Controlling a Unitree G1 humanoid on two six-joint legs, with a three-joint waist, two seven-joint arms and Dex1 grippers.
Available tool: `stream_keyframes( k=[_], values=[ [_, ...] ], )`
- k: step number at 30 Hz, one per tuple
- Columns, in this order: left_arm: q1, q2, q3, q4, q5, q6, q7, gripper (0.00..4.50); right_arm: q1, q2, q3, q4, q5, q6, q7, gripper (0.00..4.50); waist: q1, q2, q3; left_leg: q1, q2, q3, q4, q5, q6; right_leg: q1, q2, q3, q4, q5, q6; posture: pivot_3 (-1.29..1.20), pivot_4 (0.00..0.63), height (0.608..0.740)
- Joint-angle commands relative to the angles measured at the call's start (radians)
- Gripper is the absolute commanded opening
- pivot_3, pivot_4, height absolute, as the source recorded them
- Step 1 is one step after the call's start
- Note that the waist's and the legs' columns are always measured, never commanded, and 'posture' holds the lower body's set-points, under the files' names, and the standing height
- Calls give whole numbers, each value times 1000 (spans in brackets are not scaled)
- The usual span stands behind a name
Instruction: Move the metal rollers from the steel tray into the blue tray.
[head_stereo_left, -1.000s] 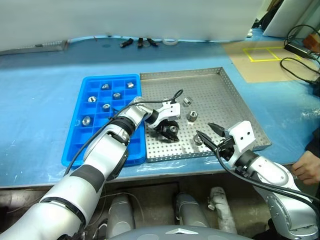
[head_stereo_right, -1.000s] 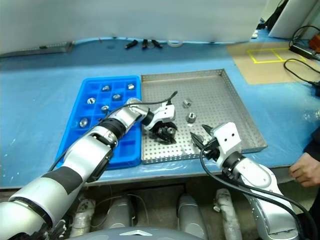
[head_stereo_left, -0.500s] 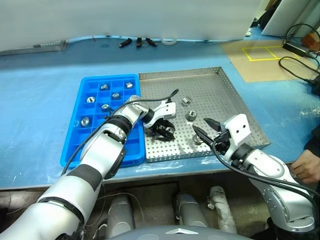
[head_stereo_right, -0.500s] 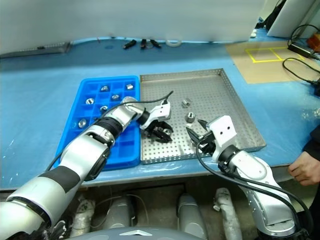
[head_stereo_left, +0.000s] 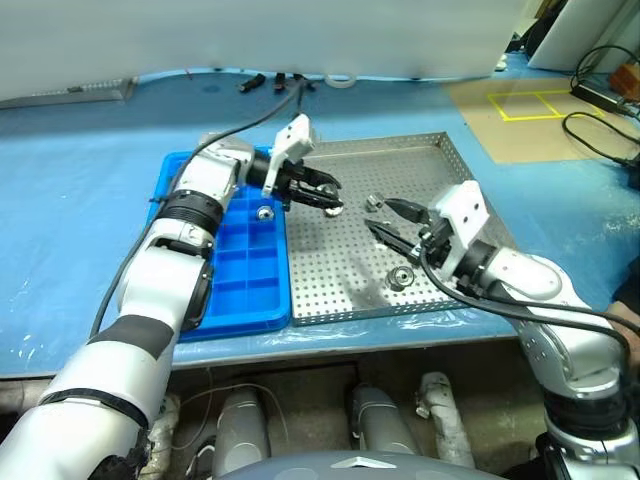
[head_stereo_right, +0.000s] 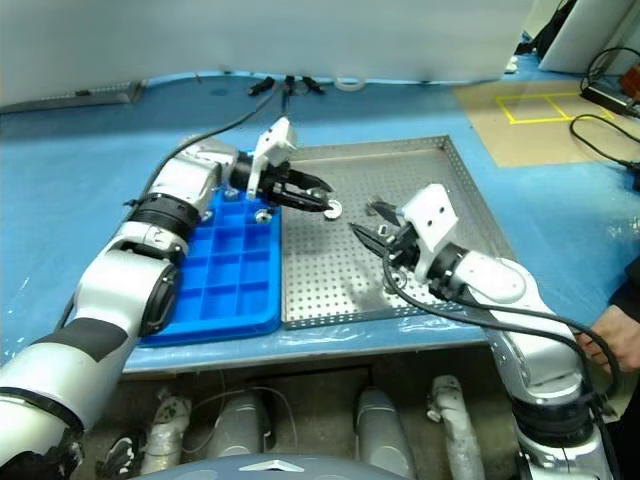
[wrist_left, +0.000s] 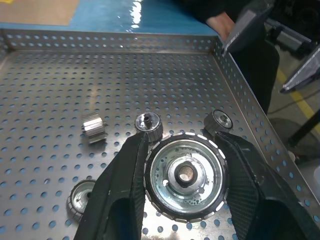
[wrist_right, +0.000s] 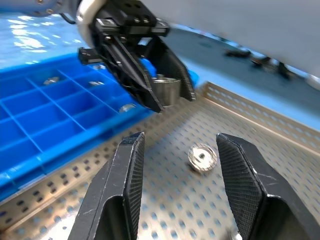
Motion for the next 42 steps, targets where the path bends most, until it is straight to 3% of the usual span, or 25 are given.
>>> stream_keyframes(
  k=[1, 13, 21, 29, 38, 42],
  values=[
    [78, 65, 40, -183, -48, 90, 54, 1801, -92, 26, 50, 96, -18, -82, 52, 2371, 11, 0, 0, 0, 0, 0, -1, 1, -2, 0, 0, -1, 0, 0, 0, -46, 150, 740],
    [608, 274, 264, -931, -251, 527, 360, 1801, -326, 137, 198, 422, -55, -260, 274, 2371, 121, 1, 1, -17, 3, -8, -4, 5, -8, -13, -1, -17, 6, -3, -4, 275, 150, 740],
    [995, 321, 433, -1261, -378, 679, 519, 1801, -366, 178, 233, 469, -45, -249, 361, 2371, 169, 1, 1, -17, 3, -10, -4, 6, -11, -14, -1, -19, 8, -4, -6, 402, 150, 740],
    [1146, 321, 486, -1326, -439, 687, 626, 1801, -370, 198, 239, 479, -47, -225, 390, 2371, 210, 2, 1, -16, 5, -10, -4, 7, -11, -15, -1, -19, 13, -6, -8, 427, 150, 740],
    [1092, 317, 398, -1244, -412, 612, 707, 1801, -358, 183, 228, 458, -59, -210, 383, 2371, 233, 1, 0, -15, 5, -10, -4, 9, -14, -16, 0, -18, 15, -6, -7, 391, 150, 740],
    [1071, 328, 361, -1206, -406, 573, 708, 3009, -349, 180, 221, 447, -62, -204, 365, 2371, 229, 2, 0, -15, 6, -10, -4, 11, -17, -17, 1, -17, 15, -6, -7, 364, 150, 740]
  ],
)
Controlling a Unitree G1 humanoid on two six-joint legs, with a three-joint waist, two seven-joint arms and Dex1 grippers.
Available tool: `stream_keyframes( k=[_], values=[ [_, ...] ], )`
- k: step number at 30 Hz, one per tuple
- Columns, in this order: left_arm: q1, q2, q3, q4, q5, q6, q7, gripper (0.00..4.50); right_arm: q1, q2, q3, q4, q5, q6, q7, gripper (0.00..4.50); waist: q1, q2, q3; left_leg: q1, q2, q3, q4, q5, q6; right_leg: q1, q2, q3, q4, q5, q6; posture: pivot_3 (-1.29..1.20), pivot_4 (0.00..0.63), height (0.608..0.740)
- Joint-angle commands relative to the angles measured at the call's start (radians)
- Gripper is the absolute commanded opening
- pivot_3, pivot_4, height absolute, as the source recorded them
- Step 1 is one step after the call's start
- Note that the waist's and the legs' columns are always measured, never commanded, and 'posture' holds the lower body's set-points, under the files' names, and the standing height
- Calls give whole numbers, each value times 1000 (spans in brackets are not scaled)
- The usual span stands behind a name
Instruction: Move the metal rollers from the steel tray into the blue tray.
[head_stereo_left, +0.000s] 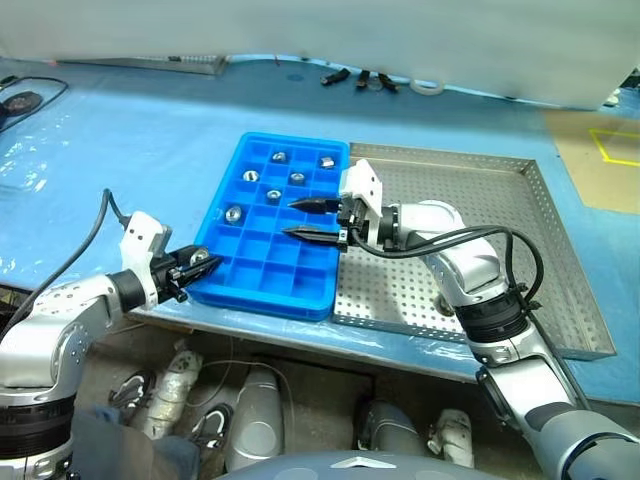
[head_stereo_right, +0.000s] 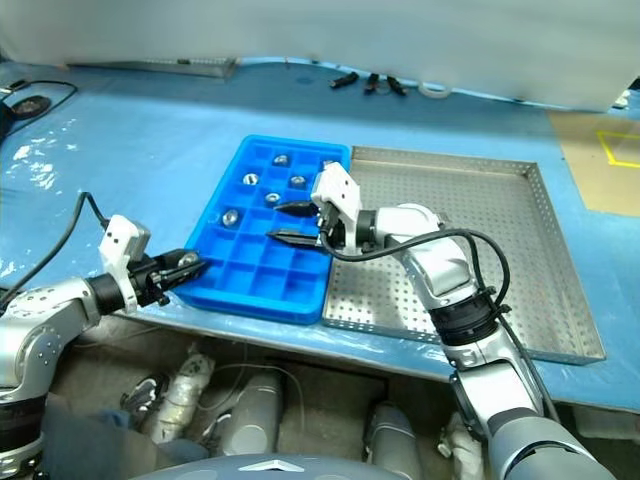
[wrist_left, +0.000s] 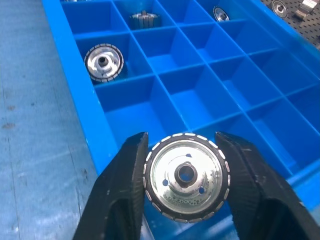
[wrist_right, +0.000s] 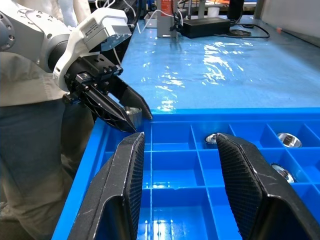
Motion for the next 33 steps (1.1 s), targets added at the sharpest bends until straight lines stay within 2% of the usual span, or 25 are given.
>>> stream_keyframes(
  k=[1, 3, 6, 9, 14, 16, 21, 24, 33],
  values=[
    [-13, 28, -26, 20, 3, -26, -4, 3332, 1, -7, -24, -48, 3, 2, -17, 2371, -4, 0, 0, 0, 0, 0, 0, 0, 0, 0, 0, 0, 0, 0, 0, 359, 150, 740],
    [-29, 48, -41, 41, 8, -36, -14, 3947, 5, -12, -28, -54, 3, 5, -25, 2371, -7, 0, 0, 0, 0, 0, 0, 1, -1, 0, 0, 0, 0, 0, 0, 342, 150, 740],
    [-82, 77, -62, 90, 12, -65, -34, 3947, 9, -18, -35, -62, 3, 7, -38, 2371, -11, 0, 0, 1, 0, 0, 0, 2, -3, -1, 0, 0, 3, 0, 0, 310, 150, 740],
    [-220, 91, -93, 158, 0, -93, -70, 3947, 20, -32, -47, -80, 1, 10, -60, 2371, -9, 0, 0, 1, 0, 0, 0, 3, -4, -1, 0, 0, 4, 0, 0, 265, 150, 740],
    [-480, 41, -222, 329, 24, -156, -161, 3947, 54, -73, -94, -153, 5, 45, -113, 2371, -12, 0, -1, 0, 0, 0, 2, 6, -4, 0, -2, 0, 6, 1, 0, 133, 150, 740],
    [-573, 3, -298, 451, 71, -228, -216, 3947, 83, -98, -129, -204, 10, 73, -145, 2371, -17, 1, -1, 0, -2, 1, 3, 6, -3, 0, -2, 0, 6, 1, 1, 88, 150, 740],
    [-767, -127, -442, 762, 169, -403, -358, 3947, 189, -155, -221, -351, 20, 148, -232, 2371, -68, 0, -1, -1, -3, 1, 3, 7, -3, 1, -2, 1, 5, 4, 6, -105, 150, 740],
    [-882, -246, -520, 965, 235, -537, -449, 3947, 285, -181, -300, -473, 29, 212, -305, 2371, -92, 0, -1, -2, -3, 1, 3, 7, -2, 1, -2, 1, 5, 4, 7, -222, 150, 740],
    [-1087, -536, -590, 1385, 372, -828, -594, 3947, 542, -174, -480, -769, 33, 356, -504, 2371, -198, 0, -1, 3, -5, 3, 4, 4, 3, 4, -2, 5, 2, 6, 9, -539, 150, 740]
  ],
)
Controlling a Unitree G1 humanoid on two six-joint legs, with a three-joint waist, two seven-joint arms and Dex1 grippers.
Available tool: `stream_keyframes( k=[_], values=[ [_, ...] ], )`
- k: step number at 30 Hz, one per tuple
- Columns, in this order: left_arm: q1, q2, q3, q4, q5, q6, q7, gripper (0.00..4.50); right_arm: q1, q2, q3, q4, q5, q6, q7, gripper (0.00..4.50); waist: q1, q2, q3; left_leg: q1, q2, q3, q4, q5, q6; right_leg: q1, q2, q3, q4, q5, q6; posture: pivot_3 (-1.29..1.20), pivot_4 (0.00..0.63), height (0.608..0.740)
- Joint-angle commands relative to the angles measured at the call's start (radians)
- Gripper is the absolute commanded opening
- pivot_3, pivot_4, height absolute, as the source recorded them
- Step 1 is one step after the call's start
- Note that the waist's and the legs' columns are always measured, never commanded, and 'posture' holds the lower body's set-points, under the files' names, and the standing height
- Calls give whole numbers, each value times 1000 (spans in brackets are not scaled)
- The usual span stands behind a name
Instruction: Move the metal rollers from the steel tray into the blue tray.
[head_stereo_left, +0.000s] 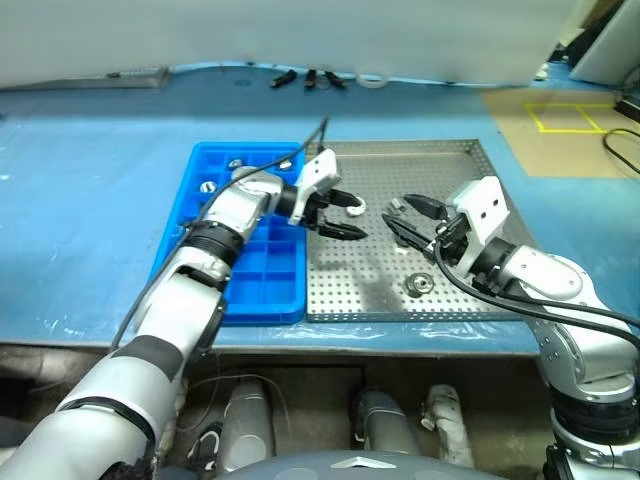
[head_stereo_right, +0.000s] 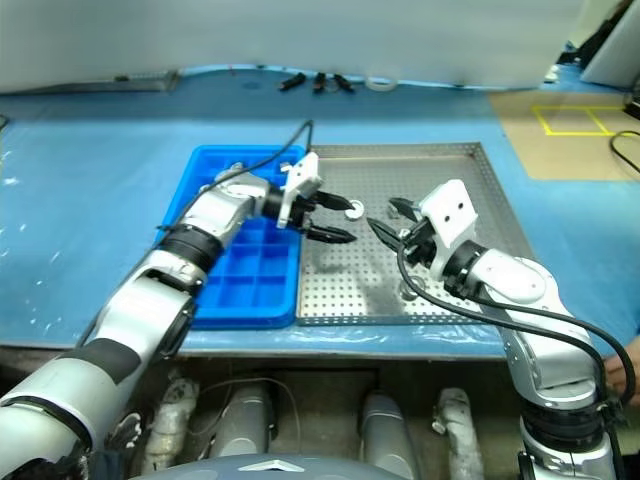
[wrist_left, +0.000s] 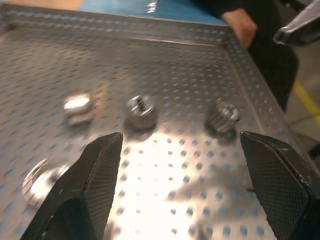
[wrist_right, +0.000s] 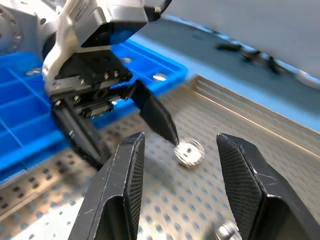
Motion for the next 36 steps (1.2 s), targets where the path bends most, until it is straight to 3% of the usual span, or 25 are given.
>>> stream_keyframes(
  k=[1, 9, 16, 34, 36],
  values=[
    [-70, -68, -8, 112, 48, -101, -46, 3947, 69, 22, -67, -153, 10, 43, -83, 2371, -24, 0, 0, 1, 0, 0, 0, 0, 0, 1, 0, 0, 0, 0, 0, -556, 150, 740],
    [-105, -182, -12, 260, 156, -197, -48, 3947, 206, 71, -95, -292, -1, 84, -199, 2371, -93, 1, -1, 13, -1, 6, 3, -8, 13, 16, 0, 8, -12, -1, -1, -684, 150, 740],
    [-105, -214, -10, 318, 238, -216, 44, 3947, 249, 71, -111, -314, -8, 81, -236, 2371, -125, 1, -1, 12, -6, 14, 6, -14, 23, 17, -8, 12, -17, 0, 1, -708, 150, 740],
    [-14, -265, -9, 352, 349, -224, 160, 3947, 311, 74, -104, -311, -14, 48, -245, 2371, -156, 1, -1, 10, -19, 19, 9, -22, 36, 17, -20, 15, -20, -4, 8, -722, 150, 740],
    [-12, -267, 2, 356, 348, -212, 197, 3565, 313, 75, -103, -309, -13, 46, -247, 2371, -157, 1, -1, 10, -19, 19, 10, -22, 37, 18, -20, 15, -20, -4, 8, -720, 150, 740]
  ],
)
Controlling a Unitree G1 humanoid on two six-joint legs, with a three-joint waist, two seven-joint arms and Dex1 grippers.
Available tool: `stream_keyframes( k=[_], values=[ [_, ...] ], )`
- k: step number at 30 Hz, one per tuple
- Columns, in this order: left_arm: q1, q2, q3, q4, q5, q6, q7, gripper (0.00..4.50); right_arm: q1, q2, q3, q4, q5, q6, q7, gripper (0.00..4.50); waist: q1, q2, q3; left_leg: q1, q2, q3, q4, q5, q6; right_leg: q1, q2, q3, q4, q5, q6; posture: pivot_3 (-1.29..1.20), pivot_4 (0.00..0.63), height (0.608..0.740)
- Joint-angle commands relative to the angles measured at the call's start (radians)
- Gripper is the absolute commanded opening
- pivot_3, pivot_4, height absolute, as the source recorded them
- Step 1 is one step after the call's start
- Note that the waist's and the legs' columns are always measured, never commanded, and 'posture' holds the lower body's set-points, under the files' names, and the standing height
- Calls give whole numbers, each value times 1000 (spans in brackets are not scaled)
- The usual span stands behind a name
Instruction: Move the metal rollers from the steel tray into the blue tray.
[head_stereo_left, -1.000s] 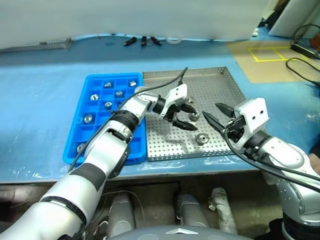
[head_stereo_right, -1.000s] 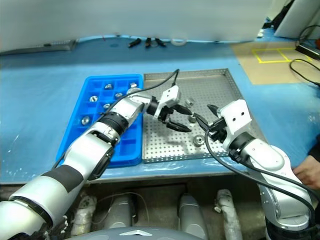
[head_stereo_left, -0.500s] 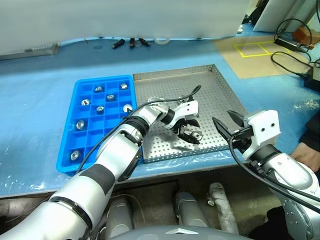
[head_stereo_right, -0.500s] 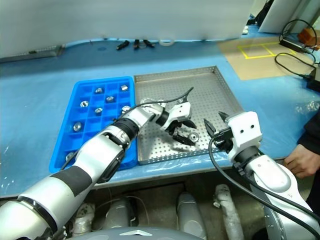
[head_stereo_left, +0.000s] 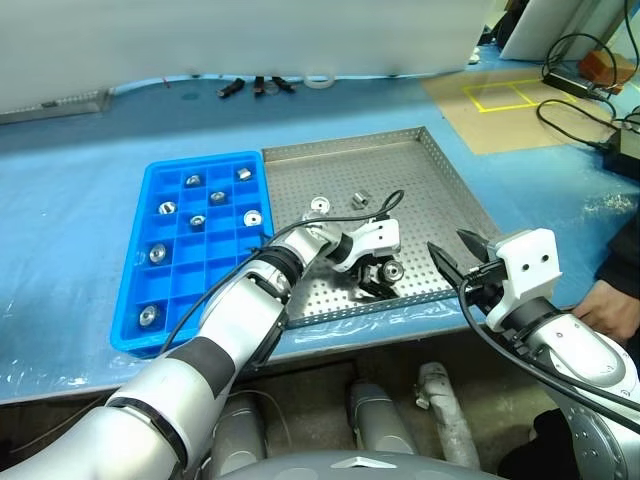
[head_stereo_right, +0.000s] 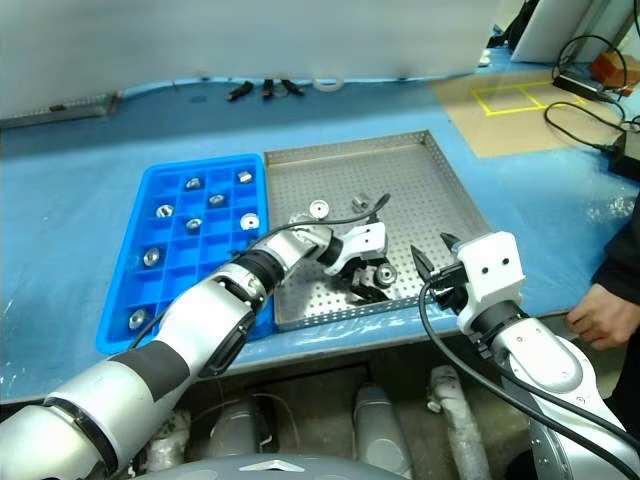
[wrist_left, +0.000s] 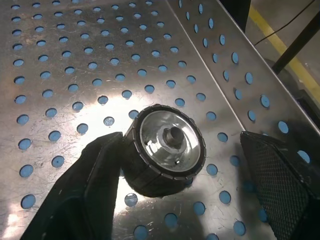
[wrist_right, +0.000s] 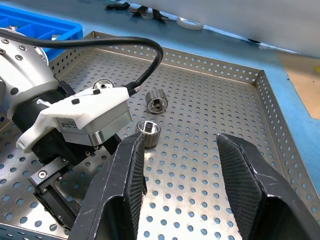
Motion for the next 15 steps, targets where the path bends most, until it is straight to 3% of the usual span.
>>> stream_keyframes(
  k=[1, 3, 4, 8, 15],
  values=[
    [14, -10, 9, -1, 12, 11, 49, 3379, 4, 2, -12, -39, -4, -26, -8, 2371, -1, 0, 0, 0, 0, 0, 0, 0, 0, 0, 0, 0, 0, 0, 0, -717, 150, 740],
    [17, -8, 6, 1, 23, 13, 85, 2771, 3, 0, -10, -35, -4, -29, -8, 2371, -3, 0, 0, 0, 0, 0, 1, 0, 1, 0, 0, 0, 0, 0, 0, -714, 150, 740],
    [20, -5, 4, 2, 26, 10, 77, 2771, 1, -1, -9, -33, -2, -30, -7, 2371, -4, 0, 0, 0, 0, 0, 1, -1, 1, 0, 0, 0, 0, 0, 1, -710, 150, 740],
    [23, 7, 15, -1, 22, 7, 61, 1868, -16, -4, -6, -22, 3, -32, -5, 2371, -7, 0, 0, 0, 0, 0, 1, -1, 1, 0, 0, 0, 0, -1, 1, -701, 150, 740],
    [11, 31, 69, -12, -20, 25, 15, 1866, -43, -11, 12, -7, 6, -30, 3, 2371, -27, 0, 0, -1, 0, 0, 1, -1, 2, 0, -1, -1, 0, -1, 2, -665, 150, 740]
  ],
)
